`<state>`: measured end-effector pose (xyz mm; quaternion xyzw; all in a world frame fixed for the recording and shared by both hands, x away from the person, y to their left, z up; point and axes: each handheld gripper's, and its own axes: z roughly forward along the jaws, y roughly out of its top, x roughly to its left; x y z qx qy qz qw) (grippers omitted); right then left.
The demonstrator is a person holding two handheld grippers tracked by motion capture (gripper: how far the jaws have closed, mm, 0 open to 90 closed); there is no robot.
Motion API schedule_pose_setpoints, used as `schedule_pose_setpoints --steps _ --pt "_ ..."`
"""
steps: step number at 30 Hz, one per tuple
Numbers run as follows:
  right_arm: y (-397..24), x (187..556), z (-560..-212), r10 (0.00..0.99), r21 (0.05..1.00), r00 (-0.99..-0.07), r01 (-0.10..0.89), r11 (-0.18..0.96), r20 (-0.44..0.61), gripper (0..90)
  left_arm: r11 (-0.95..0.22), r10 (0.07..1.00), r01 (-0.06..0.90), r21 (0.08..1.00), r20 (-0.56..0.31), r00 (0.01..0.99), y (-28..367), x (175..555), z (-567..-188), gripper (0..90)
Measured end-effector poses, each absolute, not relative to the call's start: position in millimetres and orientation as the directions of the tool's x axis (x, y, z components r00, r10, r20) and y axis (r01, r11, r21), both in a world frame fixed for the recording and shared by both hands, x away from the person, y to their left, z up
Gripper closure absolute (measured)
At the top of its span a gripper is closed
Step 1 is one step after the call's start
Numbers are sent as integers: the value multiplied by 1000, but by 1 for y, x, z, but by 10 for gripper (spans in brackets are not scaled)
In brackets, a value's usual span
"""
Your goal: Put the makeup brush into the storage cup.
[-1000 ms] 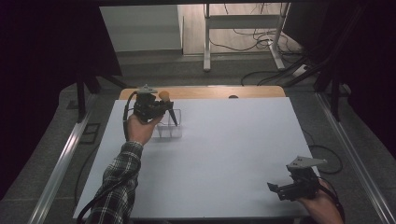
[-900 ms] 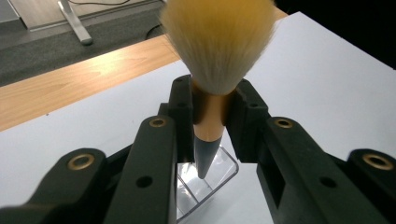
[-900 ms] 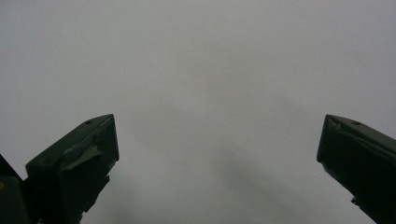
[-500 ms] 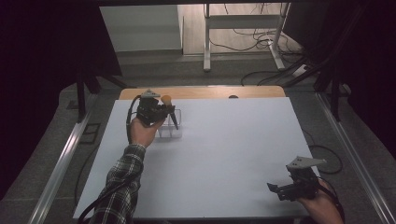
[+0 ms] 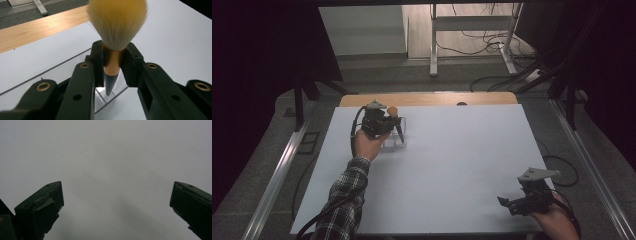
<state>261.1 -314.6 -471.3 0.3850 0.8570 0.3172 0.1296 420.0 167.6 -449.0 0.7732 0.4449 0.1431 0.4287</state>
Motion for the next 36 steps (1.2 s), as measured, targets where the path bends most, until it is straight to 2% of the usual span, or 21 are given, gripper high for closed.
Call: schedule_pose_setpoints --steps 9,10,12,15,18,22,28,36 --pt "-313 261 -472 738 639 -675 577 509 22 0 -273 810 550 790 -120 575 164 419 -451 720" --pt "-313 261 -472 738 639 -675 577 509 22 0 -272 808 544 794 -119 578 164 419 -449 668" --pt "-313 261 -472 738 639 -675 577 509 22 0 -269 810 543 796 -118 575 164 419 -446 497" --pt "-313 261 -472 737 638 -676 577 510 23 0 -257 817 547 797 -123 564 165 419 -442 328" --pt "-313 261 -472 735 638 -678 575 513 20 0 -243 826 561 792 -135 547 168 420 -440 192" --pt "-313 261 -472 735 636 -677 576 513 20 0 -237 834 580 779 -143 533 170 421 -439 85" --pt "-313 261 -472 735 636 -677 576 513 20 0 -252 827 587 769 -144 544 171 420 -439 30" --pt "-313 261 -472 735 637 -678 574 514 19 0 -265 819 590 762 -144 555 172 418 -437 18"
